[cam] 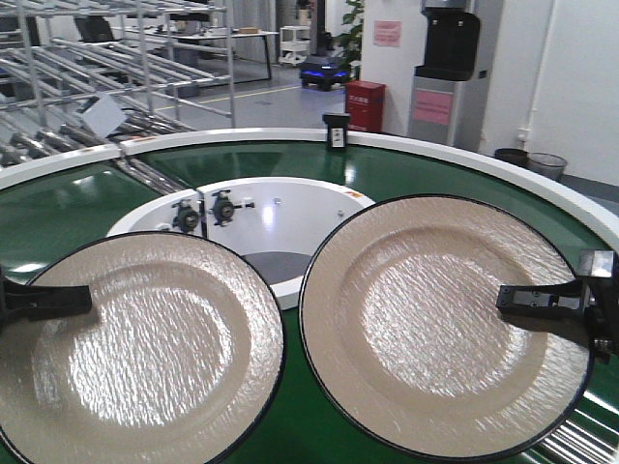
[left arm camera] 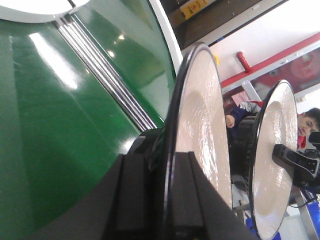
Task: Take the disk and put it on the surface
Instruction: 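Hold both plates while the base drives to the steel table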
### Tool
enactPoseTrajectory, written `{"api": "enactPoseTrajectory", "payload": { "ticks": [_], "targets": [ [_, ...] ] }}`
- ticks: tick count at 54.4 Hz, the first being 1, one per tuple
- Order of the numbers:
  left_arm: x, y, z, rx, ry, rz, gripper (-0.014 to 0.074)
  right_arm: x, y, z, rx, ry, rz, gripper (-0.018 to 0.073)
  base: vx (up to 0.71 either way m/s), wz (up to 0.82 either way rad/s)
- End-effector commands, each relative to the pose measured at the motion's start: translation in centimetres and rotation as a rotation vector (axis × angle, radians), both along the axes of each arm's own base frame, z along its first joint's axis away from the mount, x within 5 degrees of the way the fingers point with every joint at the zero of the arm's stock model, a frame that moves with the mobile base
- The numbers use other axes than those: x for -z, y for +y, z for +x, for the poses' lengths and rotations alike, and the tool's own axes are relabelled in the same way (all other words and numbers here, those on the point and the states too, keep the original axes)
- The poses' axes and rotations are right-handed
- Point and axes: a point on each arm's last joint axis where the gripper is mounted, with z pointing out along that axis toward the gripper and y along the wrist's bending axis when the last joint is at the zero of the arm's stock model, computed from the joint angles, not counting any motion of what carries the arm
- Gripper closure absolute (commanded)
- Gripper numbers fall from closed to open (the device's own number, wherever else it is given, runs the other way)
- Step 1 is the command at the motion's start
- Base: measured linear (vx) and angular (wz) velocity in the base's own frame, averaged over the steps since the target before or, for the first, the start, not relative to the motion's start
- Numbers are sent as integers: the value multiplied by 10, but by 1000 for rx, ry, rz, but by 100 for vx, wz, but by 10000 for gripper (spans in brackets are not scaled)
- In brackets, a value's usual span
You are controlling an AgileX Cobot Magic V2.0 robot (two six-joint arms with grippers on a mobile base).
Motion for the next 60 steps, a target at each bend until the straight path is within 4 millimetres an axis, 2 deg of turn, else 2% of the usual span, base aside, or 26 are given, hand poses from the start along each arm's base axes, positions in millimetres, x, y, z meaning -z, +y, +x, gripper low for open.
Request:
{"api": "enactPoseTrajectory", "payload": {
  "ticks": [1,60],
  "targets": [
    [-31,-5,-7,6,-100,-126,601,-29,2,-5,24,-95,114,568,-9,-26],
    [-31,-5,-7,14,-100,-128,601,-29,1,-3,39,-106,103,568,-14,-56]
  ]
}}
